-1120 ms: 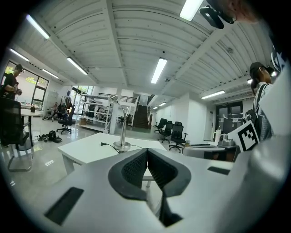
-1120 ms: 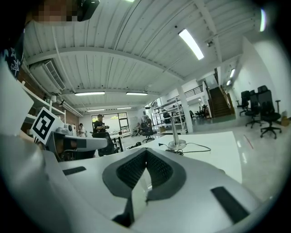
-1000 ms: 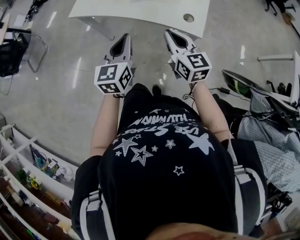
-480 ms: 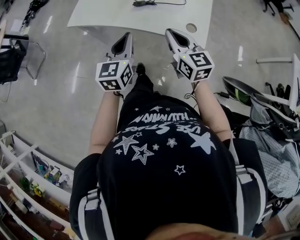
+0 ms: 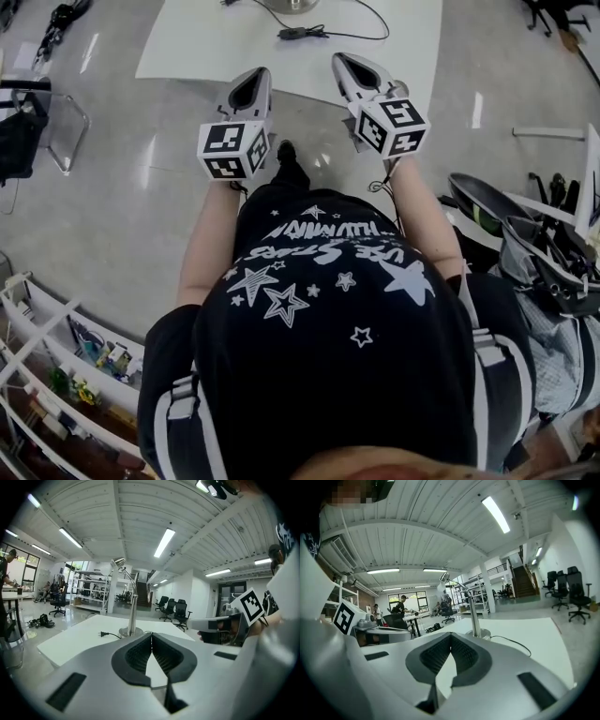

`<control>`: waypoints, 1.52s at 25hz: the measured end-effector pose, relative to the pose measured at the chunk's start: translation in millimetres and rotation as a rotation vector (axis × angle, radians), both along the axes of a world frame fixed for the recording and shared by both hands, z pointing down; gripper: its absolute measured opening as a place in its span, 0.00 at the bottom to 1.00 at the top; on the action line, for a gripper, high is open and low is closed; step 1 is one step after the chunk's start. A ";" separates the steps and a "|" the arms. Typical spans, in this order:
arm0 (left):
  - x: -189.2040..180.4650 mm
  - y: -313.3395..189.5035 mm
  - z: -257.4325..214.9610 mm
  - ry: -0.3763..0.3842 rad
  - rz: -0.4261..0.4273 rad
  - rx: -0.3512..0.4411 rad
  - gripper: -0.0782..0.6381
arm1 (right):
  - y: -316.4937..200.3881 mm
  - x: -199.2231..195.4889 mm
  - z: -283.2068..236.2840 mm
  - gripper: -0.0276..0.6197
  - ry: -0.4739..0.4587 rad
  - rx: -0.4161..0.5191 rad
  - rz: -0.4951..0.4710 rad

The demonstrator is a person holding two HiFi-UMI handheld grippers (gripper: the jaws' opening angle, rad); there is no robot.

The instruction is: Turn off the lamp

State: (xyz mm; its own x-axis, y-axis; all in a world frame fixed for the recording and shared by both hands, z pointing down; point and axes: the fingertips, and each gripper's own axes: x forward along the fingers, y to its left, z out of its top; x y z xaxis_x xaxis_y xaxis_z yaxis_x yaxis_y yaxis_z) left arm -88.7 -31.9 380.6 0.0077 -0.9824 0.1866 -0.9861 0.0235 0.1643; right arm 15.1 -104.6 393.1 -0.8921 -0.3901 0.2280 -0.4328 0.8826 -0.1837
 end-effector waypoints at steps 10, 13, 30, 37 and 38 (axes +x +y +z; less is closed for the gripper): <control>-29.0 -54.7 31.1 -0.003 0.084 -0.079 0.12 | -44.8 -35.9 11.6 0.05 0.036 -0.033 0.052; -35.0 -68.1 39.8 -0.004 0.110 -0.101 0.12 | -59.6 -41.5 14.5 0.05 0.045 -0.038 0.079; -31.0 -112.9 86.9 -0.004 0.357 -0.224 0.13 | -103.9 -49.8 35.7 0.05 0.078 -0.077 0.215; -30.9 -124.3 104.7 -0.053 0.363 -0.262 0.13 | -113.6 -51.7 50.0 0.05 0.095 -0.099 0.201; -29.9 -125.8 106.9 -0.065 0.373 -0.270 0.16 | -116.9 -52.2 51.3 0.05 0.097 -0.101 0.199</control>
State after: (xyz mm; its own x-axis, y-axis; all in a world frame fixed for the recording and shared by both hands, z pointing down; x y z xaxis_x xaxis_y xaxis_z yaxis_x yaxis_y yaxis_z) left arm -118.6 -157.6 487.6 0.3315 -0.8309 0.4469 -0.9433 -0.3015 0.1391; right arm -37.1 -221.5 444.4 -0.7719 -0.5270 0.3557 -0.6164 0.7573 -0.2158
